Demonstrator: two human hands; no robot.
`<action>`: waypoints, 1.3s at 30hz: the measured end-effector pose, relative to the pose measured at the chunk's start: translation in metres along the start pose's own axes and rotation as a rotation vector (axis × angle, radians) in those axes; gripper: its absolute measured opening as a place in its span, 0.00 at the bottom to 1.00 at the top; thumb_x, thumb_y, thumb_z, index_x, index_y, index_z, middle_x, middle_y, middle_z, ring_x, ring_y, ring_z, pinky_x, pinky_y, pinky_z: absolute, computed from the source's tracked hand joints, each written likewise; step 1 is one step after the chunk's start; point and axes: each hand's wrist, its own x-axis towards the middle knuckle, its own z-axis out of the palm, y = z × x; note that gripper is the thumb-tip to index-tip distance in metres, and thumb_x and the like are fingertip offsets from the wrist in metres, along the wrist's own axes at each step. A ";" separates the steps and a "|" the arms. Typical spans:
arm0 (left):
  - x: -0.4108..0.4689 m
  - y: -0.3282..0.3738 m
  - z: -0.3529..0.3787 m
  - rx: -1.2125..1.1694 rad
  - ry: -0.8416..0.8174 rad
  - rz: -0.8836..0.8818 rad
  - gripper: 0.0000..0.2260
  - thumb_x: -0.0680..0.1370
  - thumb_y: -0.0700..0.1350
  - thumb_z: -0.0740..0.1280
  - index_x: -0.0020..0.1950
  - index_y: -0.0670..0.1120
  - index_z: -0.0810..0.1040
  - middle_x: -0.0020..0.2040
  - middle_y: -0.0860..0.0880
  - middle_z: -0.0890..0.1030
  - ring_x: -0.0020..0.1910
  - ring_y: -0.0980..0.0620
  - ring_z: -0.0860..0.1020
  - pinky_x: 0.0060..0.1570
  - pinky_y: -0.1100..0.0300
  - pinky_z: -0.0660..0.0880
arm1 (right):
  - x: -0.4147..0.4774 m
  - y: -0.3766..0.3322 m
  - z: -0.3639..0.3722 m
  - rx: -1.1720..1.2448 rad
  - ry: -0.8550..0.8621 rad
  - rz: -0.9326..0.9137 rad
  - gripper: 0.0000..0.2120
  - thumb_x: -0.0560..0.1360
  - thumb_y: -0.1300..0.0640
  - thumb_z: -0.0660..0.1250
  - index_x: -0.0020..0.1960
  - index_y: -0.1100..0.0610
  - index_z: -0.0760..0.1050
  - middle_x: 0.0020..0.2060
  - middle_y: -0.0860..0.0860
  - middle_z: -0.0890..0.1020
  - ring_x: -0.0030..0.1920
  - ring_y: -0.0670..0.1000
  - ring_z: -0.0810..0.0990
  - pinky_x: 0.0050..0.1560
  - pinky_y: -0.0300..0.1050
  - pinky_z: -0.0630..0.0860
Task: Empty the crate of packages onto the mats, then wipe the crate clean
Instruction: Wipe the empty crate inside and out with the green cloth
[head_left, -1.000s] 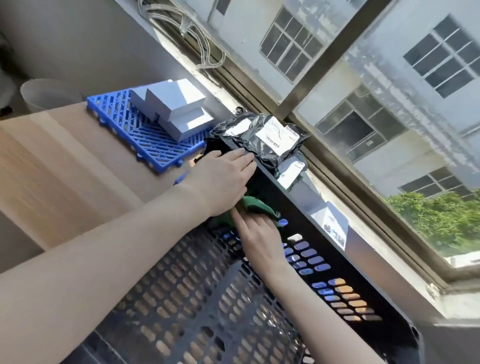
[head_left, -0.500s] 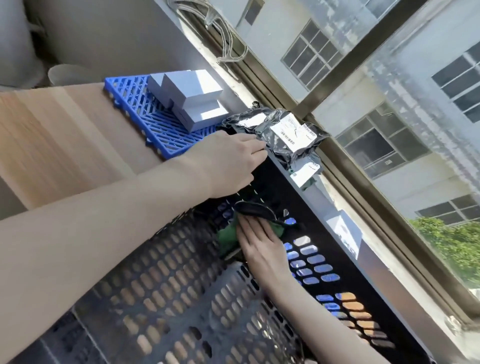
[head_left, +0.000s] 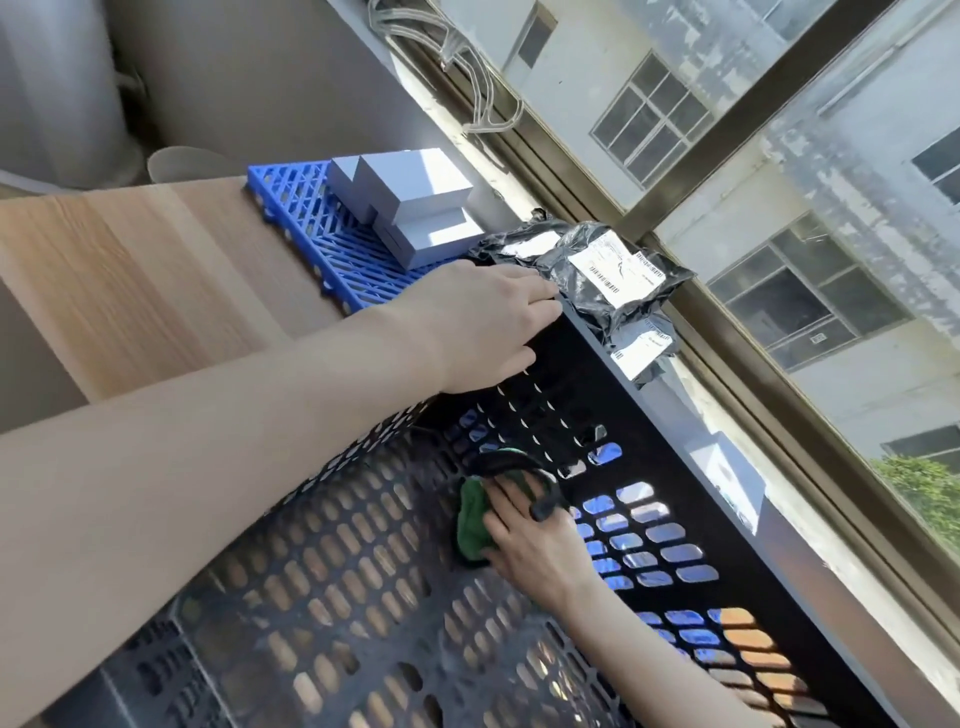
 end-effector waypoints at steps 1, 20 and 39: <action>0.000 0.000 0.000 -0.001 -0.002 0.002 0.25 0.83 0.54 0.53 0.79 0.50 0.55 0.79 0.52 0.56 0.78 0.52 0.55 0.68 0.49 0.68 | 0.003 -0.004 0.007 0.007 -0.008 -0.015 0.13 0.70 0.50 0.67 0.48 0.58 0.78 0.56 0.54 0.81 0.61 0.56 0.78 0.61 0.50 0.74; 0.001 -0.003 -0.001 -0.066 -0.004 -0.016 0.25 0.83 0.55 0.54 0.79 0.50 0.57 0.79 0.52 0.57 0.77 0.52 0.56 0.68 0.49 0.68 | -0.008 0.037 -0.055 0.035 0.239 -0.005 0.16 0.74 0.65 0.57 0.60 0.59 0.75 0.69 0.56 0.72 0.66 0.56 0.73 0.73 0.53 0.60; -0.001 -0.003 -0.002 -0.061 -0.041 -0.024 0.25 0.83 0.55 0.54 0.79 0.51 0.56 0.79 0.53 0.55 0.78 0.52 0.54 0.69 0.49 0.67 | -0.035 0.051 -0.092 -0.086 0.342 0.135 0.19 0.82 0.66 0.50 0.70 0.66 0.68 0.71 0.59 0.69 0.73 0.57 0.65 0.72 0.53 0.60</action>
